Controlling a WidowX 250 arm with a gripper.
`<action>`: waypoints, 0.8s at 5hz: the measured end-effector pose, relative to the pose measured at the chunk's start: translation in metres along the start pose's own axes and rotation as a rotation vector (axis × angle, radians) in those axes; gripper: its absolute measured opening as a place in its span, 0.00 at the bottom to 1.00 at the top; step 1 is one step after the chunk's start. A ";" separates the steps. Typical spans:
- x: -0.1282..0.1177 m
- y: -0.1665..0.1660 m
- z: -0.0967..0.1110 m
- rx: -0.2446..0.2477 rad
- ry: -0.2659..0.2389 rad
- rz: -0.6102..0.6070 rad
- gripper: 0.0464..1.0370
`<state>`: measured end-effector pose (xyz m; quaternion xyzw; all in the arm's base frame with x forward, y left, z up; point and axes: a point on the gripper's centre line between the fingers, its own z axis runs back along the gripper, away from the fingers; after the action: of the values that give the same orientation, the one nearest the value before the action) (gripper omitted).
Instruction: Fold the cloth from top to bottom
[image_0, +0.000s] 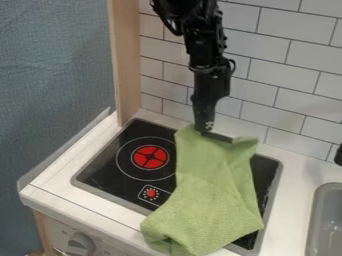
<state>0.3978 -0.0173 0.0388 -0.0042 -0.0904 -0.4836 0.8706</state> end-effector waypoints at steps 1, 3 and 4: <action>-0.006 -0.016 0.021 -0.003 -0.008 0.030 0.00; -0.021 -0.073 0.045 -0.025 0.023 0.132 0.00; -0.015 -0.105 0.041 -0.047 0.028 0.114 0.00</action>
<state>0.2951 -0.0567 0.0685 -0.0229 -0.0664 -0.4353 0.8976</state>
